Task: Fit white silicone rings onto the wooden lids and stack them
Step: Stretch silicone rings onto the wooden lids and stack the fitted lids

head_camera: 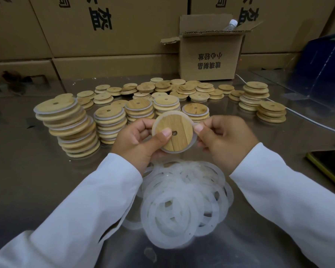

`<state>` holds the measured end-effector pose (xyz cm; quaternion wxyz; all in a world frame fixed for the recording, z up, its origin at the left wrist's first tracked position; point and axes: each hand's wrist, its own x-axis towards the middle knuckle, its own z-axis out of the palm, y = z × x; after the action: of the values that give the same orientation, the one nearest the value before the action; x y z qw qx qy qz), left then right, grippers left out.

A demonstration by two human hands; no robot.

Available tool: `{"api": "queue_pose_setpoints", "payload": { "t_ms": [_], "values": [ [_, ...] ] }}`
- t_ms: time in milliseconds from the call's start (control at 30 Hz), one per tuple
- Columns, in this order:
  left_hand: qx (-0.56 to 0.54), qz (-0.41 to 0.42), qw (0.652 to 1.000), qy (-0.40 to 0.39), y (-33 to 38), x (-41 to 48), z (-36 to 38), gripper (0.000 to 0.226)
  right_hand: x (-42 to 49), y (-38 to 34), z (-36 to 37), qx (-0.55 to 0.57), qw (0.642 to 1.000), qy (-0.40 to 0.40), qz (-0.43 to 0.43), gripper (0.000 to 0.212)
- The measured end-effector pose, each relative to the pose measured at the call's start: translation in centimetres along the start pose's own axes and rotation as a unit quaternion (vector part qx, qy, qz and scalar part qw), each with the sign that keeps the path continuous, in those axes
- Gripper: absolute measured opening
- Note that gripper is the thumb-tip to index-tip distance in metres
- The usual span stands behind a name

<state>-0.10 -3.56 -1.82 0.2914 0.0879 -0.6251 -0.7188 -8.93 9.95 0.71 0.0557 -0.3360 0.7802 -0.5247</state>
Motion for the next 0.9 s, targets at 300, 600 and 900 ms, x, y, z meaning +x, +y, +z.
{"api": "queue_pose_setpoints", "payload": {
  "t_ms": [300,600,900],
  "values": [
    [-0.018,-0.023,1.000,-0.008,0.21,-0.07,0.28,0.027,-0.05,-0.11,0.09,0.054,0.998,0.024,-0.010,0.021],
    [-0.057,-0.067,0.996,-0.026,0.62,-0.07,-0.01,0.032,-0.34,-0.35,-0.06,0.041,0.995,0.028,-0.083,0.022],
    [-0.039,-0.060,0.997,0.003,0.30,-0.05,-0.04,0.026,0.09,0.32,0.10,0.136,0.990,0.021,0.037,0.016]
  ]
}}
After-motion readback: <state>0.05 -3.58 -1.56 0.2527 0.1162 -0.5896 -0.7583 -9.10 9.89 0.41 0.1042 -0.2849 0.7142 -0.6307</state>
